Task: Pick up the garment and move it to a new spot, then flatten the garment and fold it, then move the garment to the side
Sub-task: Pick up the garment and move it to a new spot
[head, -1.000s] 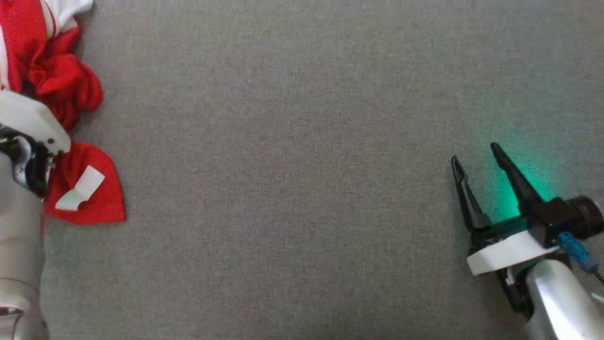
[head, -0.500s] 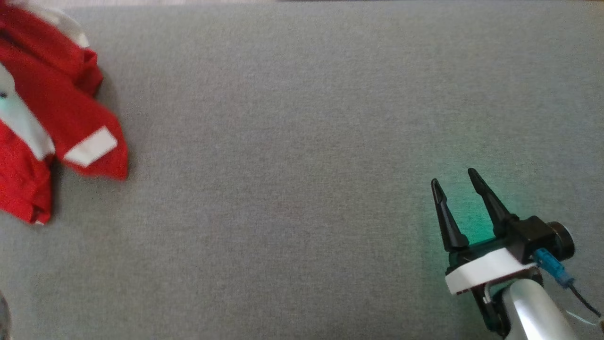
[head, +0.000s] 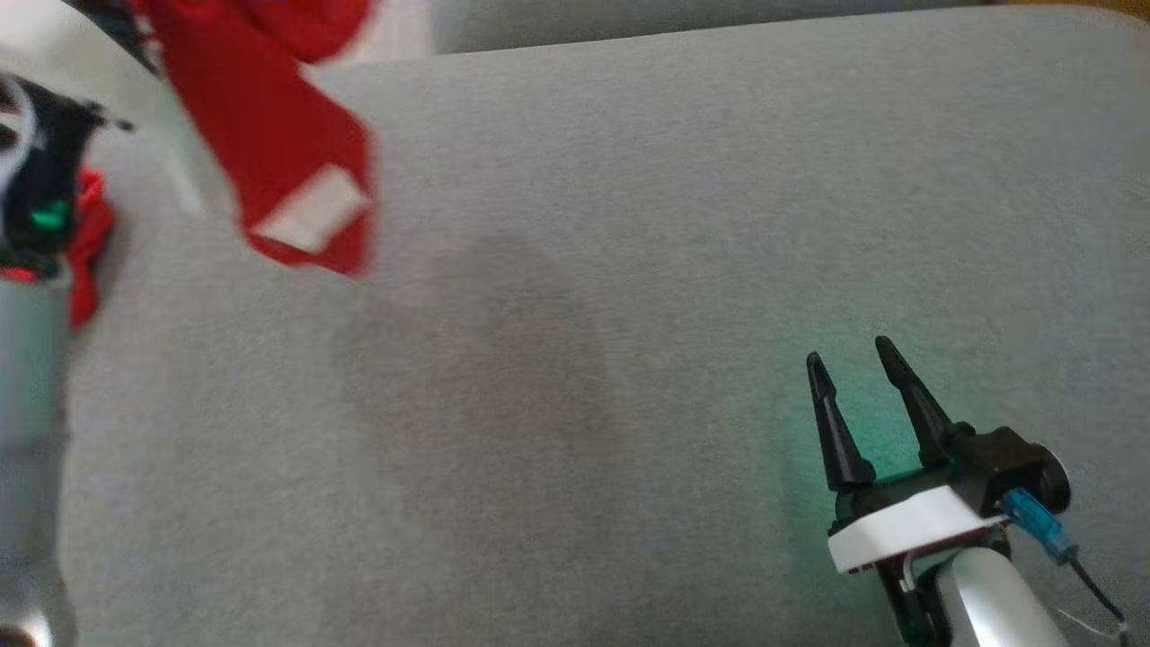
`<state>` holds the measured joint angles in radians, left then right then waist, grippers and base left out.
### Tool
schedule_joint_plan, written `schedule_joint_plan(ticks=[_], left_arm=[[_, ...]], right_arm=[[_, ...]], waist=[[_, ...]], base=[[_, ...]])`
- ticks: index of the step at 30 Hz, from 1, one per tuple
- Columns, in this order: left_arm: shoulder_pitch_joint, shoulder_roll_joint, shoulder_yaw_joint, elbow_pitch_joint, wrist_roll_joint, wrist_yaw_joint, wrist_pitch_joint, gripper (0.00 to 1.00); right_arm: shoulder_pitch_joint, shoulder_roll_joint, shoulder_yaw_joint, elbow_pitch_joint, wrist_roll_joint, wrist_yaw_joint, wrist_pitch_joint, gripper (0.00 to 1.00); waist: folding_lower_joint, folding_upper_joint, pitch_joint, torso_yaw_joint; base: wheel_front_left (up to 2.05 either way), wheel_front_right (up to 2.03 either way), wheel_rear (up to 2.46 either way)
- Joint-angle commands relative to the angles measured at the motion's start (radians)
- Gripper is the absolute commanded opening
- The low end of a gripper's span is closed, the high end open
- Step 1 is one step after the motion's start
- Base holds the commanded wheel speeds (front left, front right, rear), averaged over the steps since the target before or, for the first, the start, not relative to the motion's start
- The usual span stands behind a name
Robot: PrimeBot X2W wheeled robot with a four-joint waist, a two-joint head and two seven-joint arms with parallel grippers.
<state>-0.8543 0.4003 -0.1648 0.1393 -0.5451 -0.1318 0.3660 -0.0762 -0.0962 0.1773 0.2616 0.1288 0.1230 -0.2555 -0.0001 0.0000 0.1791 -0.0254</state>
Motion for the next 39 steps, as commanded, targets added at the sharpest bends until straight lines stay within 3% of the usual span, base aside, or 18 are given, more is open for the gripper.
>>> schedule_joint_plan(ticks=[1,7,13,18,26,27,28,29,30,34,39], left_arm=[[-0.017,0.024,0.023,-0.101,-0.017,0.009,0.027,0.00],[0.120,-0.067,-0.056,-0.343,-0.081,0.051,0.110,0.00],[0.286,-0.142,-0.173,-0.385,-0.099,0.079,0.135,0.00],[0.353,-0.180,-0.229,-0.236,-0.079,0.089,0.103,0.00],[0.315,-0.260,-0.256,0.163,0.030,0.123,-0.121,0.00],[0.303,-0.266,-0.260,0.211,0.047,0.122,-0.169,0.15],[0.294,-0.275,-0.258,0.258,0.058,0.126,-0.214,0.46],[0.286,-0.284,-0.258,0.303,0.063,0.127,-0.250,0.90],[0.278,-0.290,-0.263,0.342,0.070,0.124,-0.280,1.00],[0.260,-0.310,-0.283,0.441,0.090,0.114,-0.384,1.00],[0.305,-0.320,-0.277,0.441,0.080,0.120,-0.502,1.00]], right_arm=[[-0.015,0.010,0.018,-0.036,0.007,0.008,-0.006,1.00],[-0.017,0.031,0.029,-0.076,0.008,0.008,-0.006,1.00],[-0.027,0.041,0.047,-0.127,0.013,0.008,-0.006,1.00],[-0.040,0.044,0.072,-0.156,0.021,0.008,-0.006,1.00],[-0.046,0.046,0.089,-0.156,0.039,0.008,-0.006,1.00],[-0.046,0.046,0.092,-0.157,0.043,0.008,-0.006,1.00],[-0.046,0.046,0.093,-0.158,0.045,0.008,-0.006,1.00],[-0.046,0.046,0.093,-0.158,0.047,0.008,-0.006,1.00],[-0.045,0.046,0.092,-0.158,0.047,0.008,-0.006,1.00],[-0.039,0.046,0.064,-0.154,0.034,0.008,-0.006,1.00],[-0.030,0.046,0.017,-0.160,0.004,0.008,-0.006,1.00]], waist=[[0.0001,0.0000,0.000,-0.041],[0.0001,0.0000,0.001,-0.135],[0.0001,0.0000,0.003,-0.233],[0.0001,0.0000,0.021,-0.299],[0.0001,0.0000,0.042,-0.352],[0.0001,0.0000,0.045,-0.355],[0.0001,0.0000,0.046,-0.357],[0.0001,0.0000,0.047,-0.357],[0.0001,0.0000,0.047,-0.355],[0.0001,0.0000,0.036,-0.328],[0.0001,0.0000,0.001,-0.279]], base=[[0.00,0.00,0.00],[0.00,0.00,0.00],[0.00,0.00,0.00],[0.00,0.00,0.00],[0.00,0.00,0.00],[0.00,0.00,0.00],[0.00,0.00,0.00],[0.00,0.00,0.00],[0.00,0.00,0.00],[0.00,0.00,0.00],[0.00,0.00,0.00]])
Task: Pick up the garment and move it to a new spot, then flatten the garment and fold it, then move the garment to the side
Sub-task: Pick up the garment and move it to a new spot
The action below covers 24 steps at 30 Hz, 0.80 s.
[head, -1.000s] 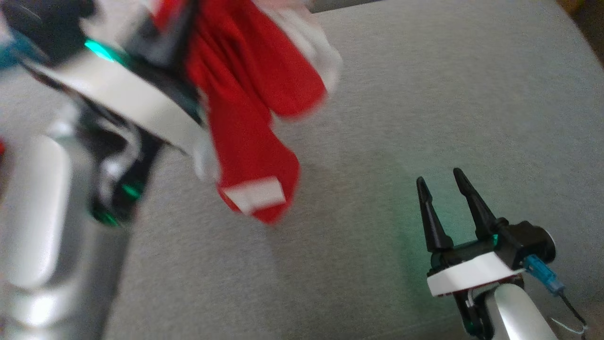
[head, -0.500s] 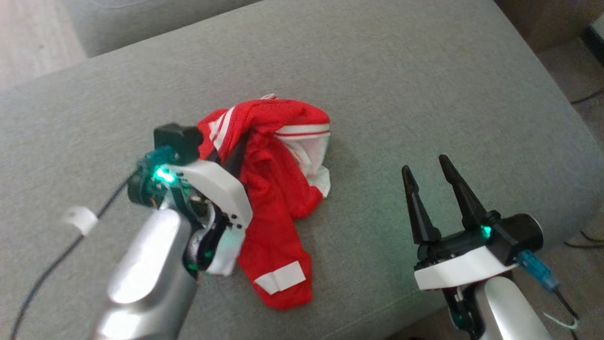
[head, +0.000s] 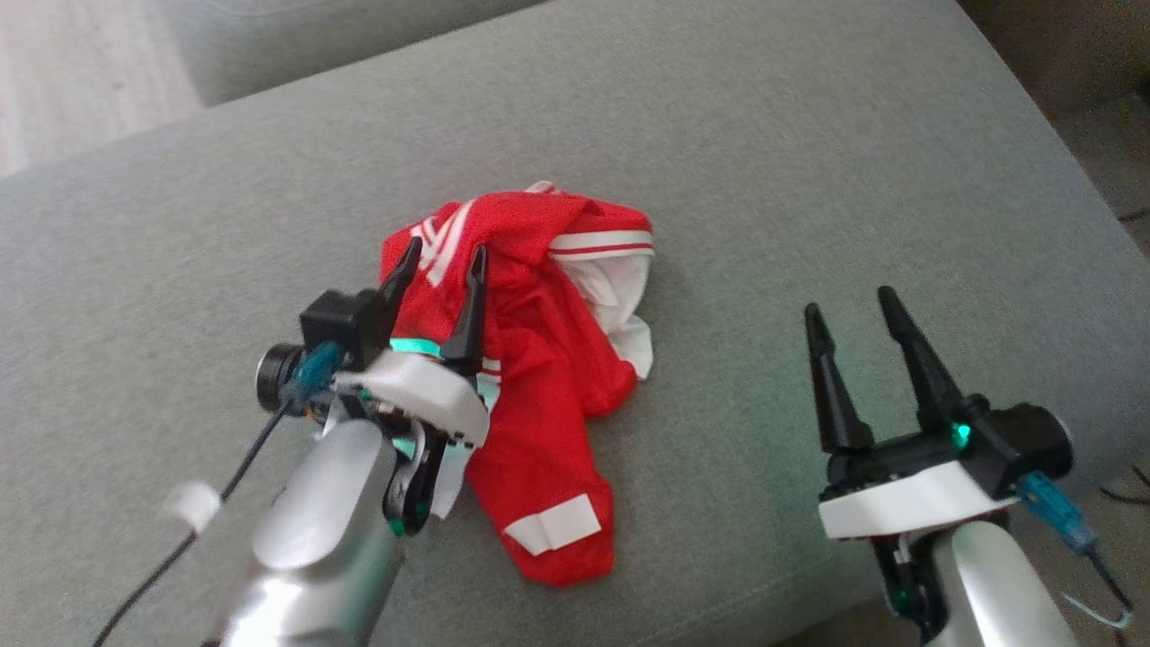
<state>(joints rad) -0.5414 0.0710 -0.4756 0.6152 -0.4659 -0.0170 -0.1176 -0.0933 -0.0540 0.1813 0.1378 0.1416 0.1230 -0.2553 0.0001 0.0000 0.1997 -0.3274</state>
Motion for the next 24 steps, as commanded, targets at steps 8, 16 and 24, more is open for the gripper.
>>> schedule_joint_plan(ticks=[8,16,24], left_arm=[[0.195,0.075,0.086,-0.192,0.001,0.072,-0.117,1.00],[0.430,0.118,0.158,-0.373,0.058,0.156,-0.143,1.00],[0.621,0.084,0.274,-0.520,0.170,0.140,-0.144,1.00]], right_arm=[[0.023,-0.010,-0.065,-0.062,-0.062,0.008,-0.006,1.00],[0.074,-0.032,-0.135,-0.052,-0.089,0.008,-0.006,1.00],[0.118,-0.026,-0.174,-0.008,-0.095,0.008,-0.006,1.00]], waist=[[-0.0001,0.0000,-0.090,0.111],[-0.0001,0.0000,-0.131,0.200],[-0.0001,0.0000,-0.164,0.253]], base=[[0.00,0.00,0.00],[0.00,0.00,0.00],[0.00,0.00,0.00]])
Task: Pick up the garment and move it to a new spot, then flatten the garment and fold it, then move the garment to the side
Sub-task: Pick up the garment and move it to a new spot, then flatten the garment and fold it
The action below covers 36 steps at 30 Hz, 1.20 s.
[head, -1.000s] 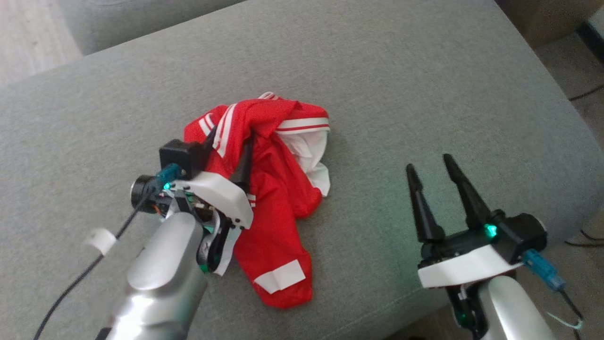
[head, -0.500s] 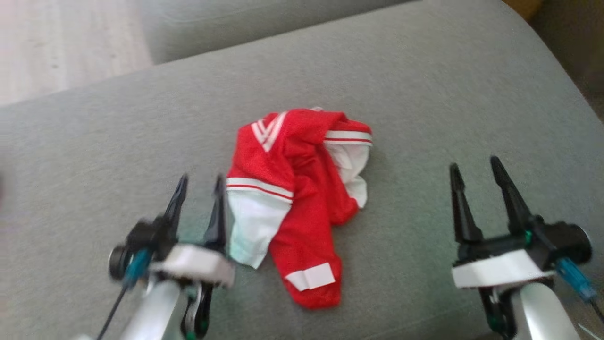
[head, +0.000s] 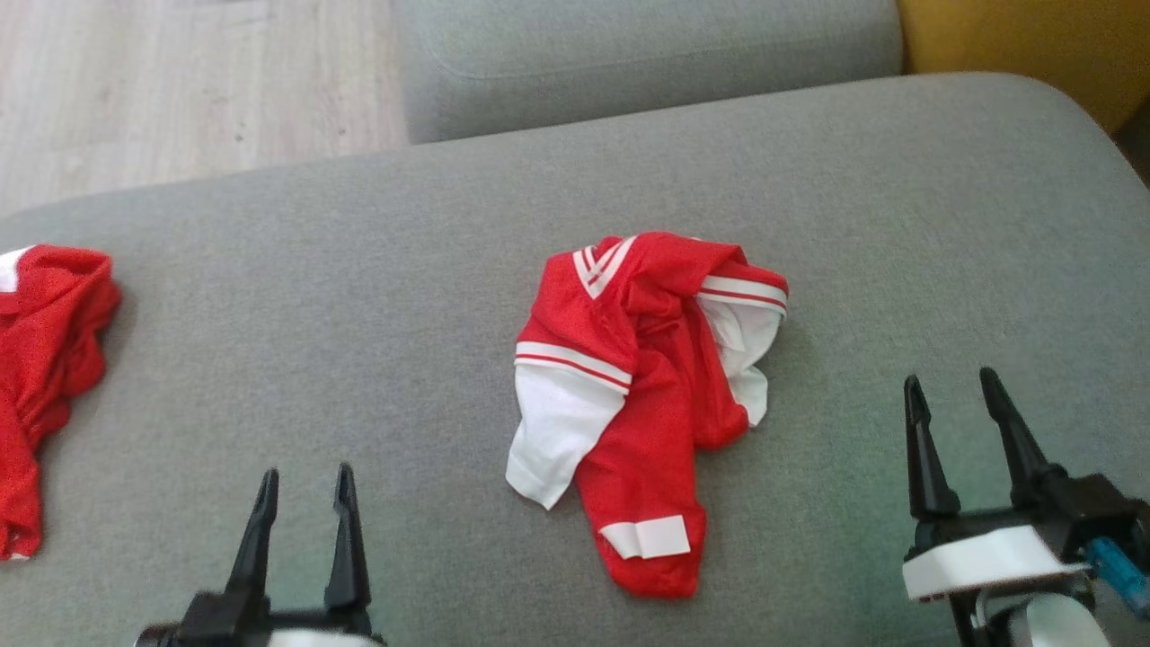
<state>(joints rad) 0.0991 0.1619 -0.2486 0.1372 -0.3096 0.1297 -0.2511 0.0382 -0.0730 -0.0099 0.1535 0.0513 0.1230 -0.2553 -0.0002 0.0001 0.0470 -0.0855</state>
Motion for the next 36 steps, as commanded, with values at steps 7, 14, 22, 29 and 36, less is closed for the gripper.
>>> schedule_joint_plan(ticks=[7,14,22,29,36], left_arm=[[0.085,-0.060,0.163,-0.088,0.092,-0.067,-0.011,1.00],[0.094,-0.091,0.229,-0.095,0.142,-0.132,-0.011,1.00],[0.087,-0.107,0.257,-0.082,0.167,-0.168,-0.011,1.00],[0.069,-0.111,0.253,-0.073,0.170,-0.180,-0.011,1.00],[0.033,-0.111,0.201,-0.066,0.144,-0.176,-0.011,1.00]], right_arm=[[0.015,0.004,0.012,0.016,-0.010,0.008,-0.006,1.00],[0.021,0.010,0.022,0.041,-0.007,0.008,-0.006,1.00],[-0.004,0.016,0.072,0.021,0.019,0.008,-0.006,1.00],[-0.118,0.021,0.253,0.013,0.084,0.008,0.020,1.00],[-0.259,0.022,0.406,0.138,0.154,0.008,0.244,1.00]], waist=[[0.0002,-0.0001,-0.033,0.020],[0.0002,-0.0001,-0.035,0.025],[0.0002,-0.0001,-0.035,0.039],[0.0002,-0.0001,-0.025,0.063],[0.0002,-0.0001,-0.002,0.117]], base=[[0.00,0.00,0.00],[0.00,0.00,0.00],[0.00,0.00,0.00],[0.00,0.00,0.00],[0.00,0.00,0.00]])
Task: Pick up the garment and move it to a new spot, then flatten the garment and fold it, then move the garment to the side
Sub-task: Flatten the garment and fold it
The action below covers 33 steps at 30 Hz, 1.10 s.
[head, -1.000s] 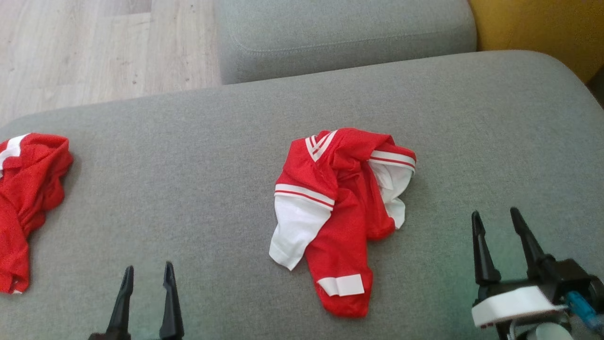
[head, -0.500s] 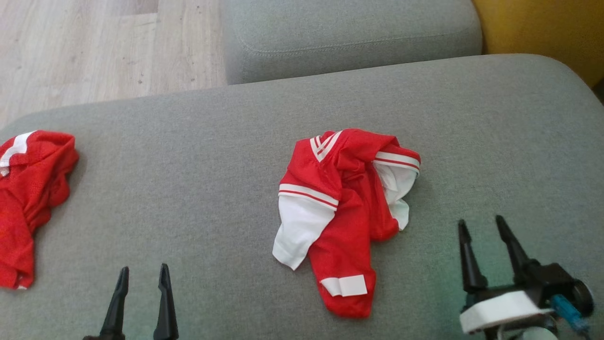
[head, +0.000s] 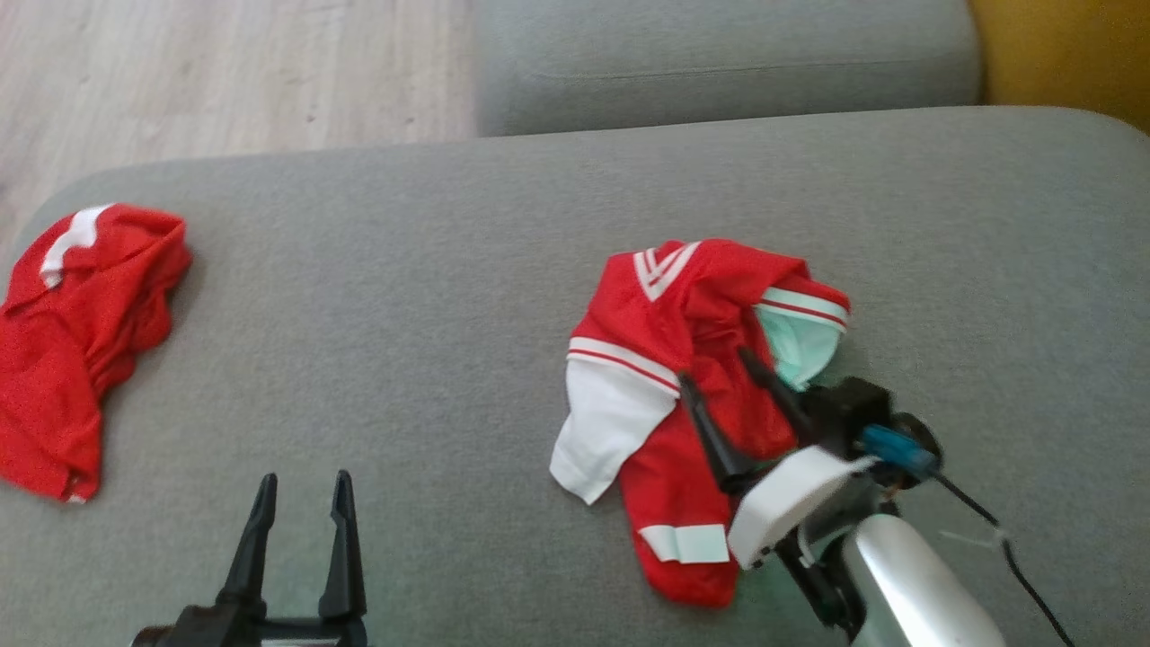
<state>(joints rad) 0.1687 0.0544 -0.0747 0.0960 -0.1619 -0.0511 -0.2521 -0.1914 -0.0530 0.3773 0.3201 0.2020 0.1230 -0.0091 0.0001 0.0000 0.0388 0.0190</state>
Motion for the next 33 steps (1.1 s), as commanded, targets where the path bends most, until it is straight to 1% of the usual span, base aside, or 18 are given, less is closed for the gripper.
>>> schedule_joint_plan(ticks=[1,5,12,20,21,22,23,24,25,27,30,33], left_arm=[[-0.038,-0.004,0.021,-0.024,-0.008,0.008,-0.010,1.00],[-0.036,-0.004,-0.002,-0.022,-0.022,0.017,-0.010,1.00],[-0.036,-0.004,-0.011,-0.025,-0.034,0.030,-0.010,1.00],[-0.050,-0.004,-0.027,-0.028,-0.040,0.042,-0.010,1.00],[-0.052,-0.004,-0.029,-0.029,-0.042,0.044,-0.010,1.00],[-0.054,-0.004,-0.031,-0.029,-0.044,0.045,-0.010,1.00],[-0.055,-0.004,-0.032,-0.029,-0.045,0.047,-0.010,1.00],[-0.056,-0.004,-0.033,-0.029,-0.047,0.048,-0.010,1.00],[-0.056,-0.004,-0.034,-0.029,-0.048,0.049,-0.010,1.00],[-0.055,-0.004,-0.034,-0.029,-0.051,0.051,-0.010,1.00],[-0.054,-0.004,-0.035,-0.029,-0.055,0.056,-0.010,1.00],[-0.052,-0.004,-0.037,-0.031,-0.059,0.061,-0.010,1.00]], right_arm=[[-0.042,0.002,0.035,-0.012,0.007,0.008,0.020,1.00],[-0.073,0.002,0.043,0.044,0.014,0.008,0.074,1.00],[-0.108,0.003,0.020,0.083,0.029,0.008,0.087,1.00],[-0.141,0.003,0.029,0.109,0.042,0.008,0.100,1.00],[-0.144,0.003,0.032,0.112,0.042,0.008,0.104,0.98],[-0.146,0.003,0.033,0.114,0.042,0.008,0.105,0.92],[-0.148,0.003,0.033,0.116,0.041,0.008,0.108,0.73],[-0.151,0.003,0.034,0.119,0.041,0.008,0.111,0.49],[-0.154,0.003,0.036,0.120,0.038,0.008,0.111,0.30],[-0.163,0.003,0.036,0.116,0.039,0.008,0.107,0.00],[-0.181,0.003,0.028,0.090,0.067,0.008,0.098,0.00],[-0.202,0.003,0.000,0.043,0.107,0.008,0.103,0.00]], waist=[[-0.0001,0.0000,0.007,0.020],[-0.0001,0.0000,0.017,0.051],[-0.0001,0.0000,0.035,0.082],[-0.0001,0.0000,0.051,0.096],[-0.0001,0.0000,0.053,0.096],[-0.0001,0.0000,0.054,0.097],[-0.0001,0.0000,0.056,0.097],[-0.0001,0.0000,0.056,0.097],[-0.0001,0.0000,0.057,0.097],[-0.0001,0.0000,0.057,0.095],[-0.0001,0.0000,0.056,0.088],[-0.0001,0.0000,0.052,0.074]], base=[[0.00,0.00,0.00],[0.00,0.00,0.00],[0.00,0.00,0.00],[0.00,0.00,0.00],[0.00,0.00,0.00],[0.00,0.00,0.00],[0.00,0.00,0.00],[0.00,0.00,0.00],[0.00,0.00,0.00],[0.00,0.00,0.00],[0.00,0.00,0.00],[0.00,0.00,0.00]])
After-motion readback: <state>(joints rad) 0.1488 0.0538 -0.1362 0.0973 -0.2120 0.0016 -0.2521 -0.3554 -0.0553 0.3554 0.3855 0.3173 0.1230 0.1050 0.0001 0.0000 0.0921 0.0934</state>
